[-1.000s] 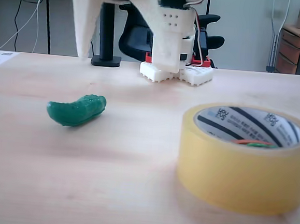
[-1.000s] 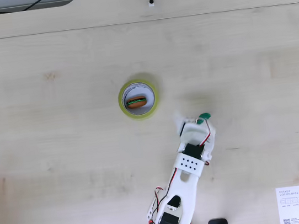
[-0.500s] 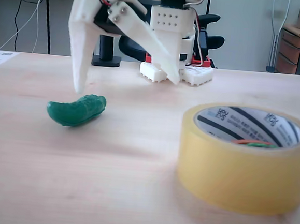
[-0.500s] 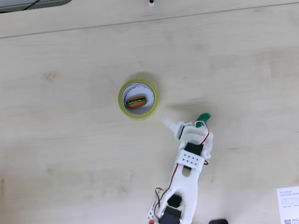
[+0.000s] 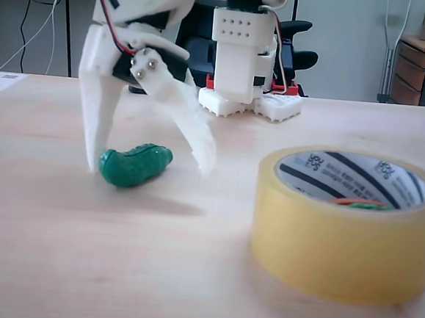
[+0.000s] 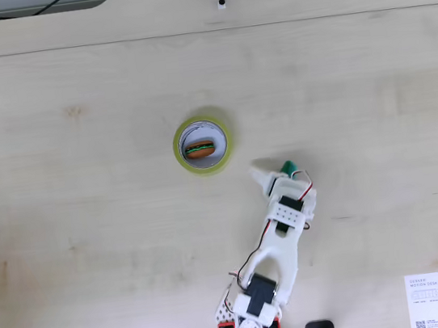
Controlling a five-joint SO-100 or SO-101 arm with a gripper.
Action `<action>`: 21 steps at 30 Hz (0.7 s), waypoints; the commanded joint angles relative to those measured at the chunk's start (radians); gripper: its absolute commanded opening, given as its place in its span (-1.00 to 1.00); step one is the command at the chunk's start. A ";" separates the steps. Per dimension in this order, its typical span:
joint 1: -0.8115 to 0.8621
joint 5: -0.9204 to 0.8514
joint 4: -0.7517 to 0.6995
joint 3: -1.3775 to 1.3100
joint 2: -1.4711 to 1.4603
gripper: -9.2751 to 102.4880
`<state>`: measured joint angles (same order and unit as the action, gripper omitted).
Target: Grasp a cucumber and put it in the hole.
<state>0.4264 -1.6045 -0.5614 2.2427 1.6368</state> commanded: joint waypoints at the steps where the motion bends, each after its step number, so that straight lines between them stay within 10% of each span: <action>1: 0.005 0.003 0.034 -0.075 -0.011 0.02; 21: 0.005 -0.015 -0.081 -0.071 0.021 -0.58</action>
<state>0.4234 -1.6091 -0.6044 2.2074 1.6122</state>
